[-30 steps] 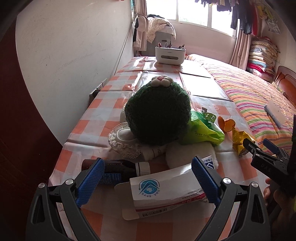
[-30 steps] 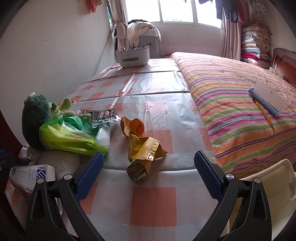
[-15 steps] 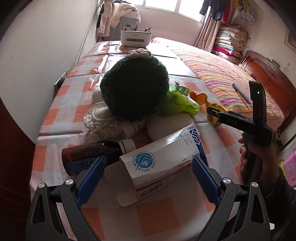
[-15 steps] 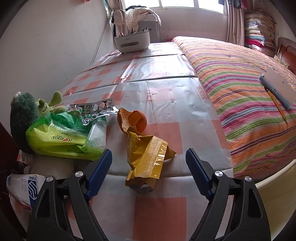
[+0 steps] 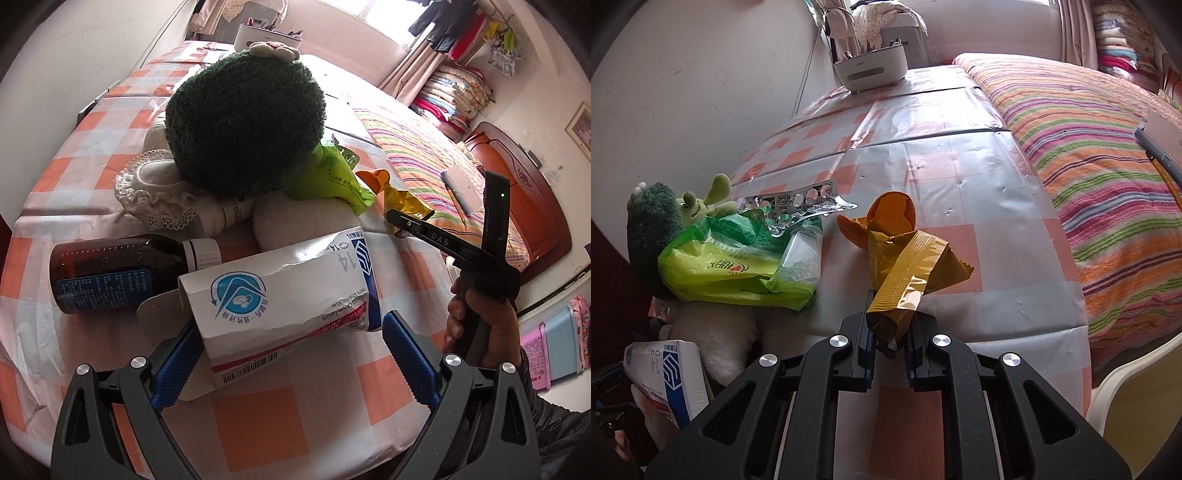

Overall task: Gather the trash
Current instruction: 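Lift the yellow wrapper with the right gripper while the left gripper grasps the white box, then carry the wrapper over the cream bin and open the right gripper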

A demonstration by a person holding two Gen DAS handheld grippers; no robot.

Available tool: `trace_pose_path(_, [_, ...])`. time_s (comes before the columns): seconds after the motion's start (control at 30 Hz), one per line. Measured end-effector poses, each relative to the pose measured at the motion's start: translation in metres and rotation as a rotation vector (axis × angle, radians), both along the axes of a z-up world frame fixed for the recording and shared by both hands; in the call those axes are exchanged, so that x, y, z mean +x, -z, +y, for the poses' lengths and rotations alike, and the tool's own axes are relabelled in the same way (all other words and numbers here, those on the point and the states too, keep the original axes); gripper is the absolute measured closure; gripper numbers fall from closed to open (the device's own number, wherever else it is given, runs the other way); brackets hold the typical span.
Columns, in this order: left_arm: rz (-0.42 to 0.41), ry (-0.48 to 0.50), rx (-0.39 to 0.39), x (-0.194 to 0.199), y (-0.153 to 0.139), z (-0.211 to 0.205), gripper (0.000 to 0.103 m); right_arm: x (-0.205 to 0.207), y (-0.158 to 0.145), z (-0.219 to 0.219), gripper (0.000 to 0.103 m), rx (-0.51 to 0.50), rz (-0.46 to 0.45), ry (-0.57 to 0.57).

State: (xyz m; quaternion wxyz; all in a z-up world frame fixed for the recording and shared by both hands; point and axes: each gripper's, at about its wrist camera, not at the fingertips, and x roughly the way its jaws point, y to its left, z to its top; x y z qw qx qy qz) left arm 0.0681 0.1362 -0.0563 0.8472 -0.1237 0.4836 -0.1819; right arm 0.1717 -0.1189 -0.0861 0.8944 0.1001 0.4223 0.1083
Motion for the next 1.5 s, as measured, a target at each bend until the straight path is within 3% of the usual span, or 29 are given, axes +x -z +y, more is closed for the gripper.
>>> trace_pose_path(0.07, [-0.005, -0.006, -0.008, -0.001, 0.002, -0.004, 0.011, -0.001, -0.001, -0.001, 0.092, 0.004, -0.006, -0.002])
trace_pose_path(0.17, [0.004, -0.040, -0.024, 0.002, 0.007, -0.003, 0.029, -0.004, -0.002, -0.003, 0.092, 0.018, -0.015, -0.005])
trace_pose_path(0.23, [0.000, -0.053, -0.060, 0.003, 0.008, 0.001, 0.035, -0.006, -0.003, -0.005, 0.092, 0.024, -0.022, 0.002])
trace_pose_path(0.53, [-0.045, 0.011, -0.144, 0.000, 0.003, -0.007, 0.073, -0.020, -0.013, -0.008, 0.092, 0.021, -0.068, 0.001])
trace_pose_path(0.73, [-0.108, 0.061, -0.146, -0.008, -0.011, -0.023, 0.088, -0.034, -0.024, -0.011, 0.092, -0.006, -0.118, 0.002])
trace_pose_path(1.5, [-0.225, 0.075, -0.060, -0.006, -0.033, -0.070, 0.096, -0.078, -0.046, -0.055, 0.092, -0.029, -0.218, 0.050])
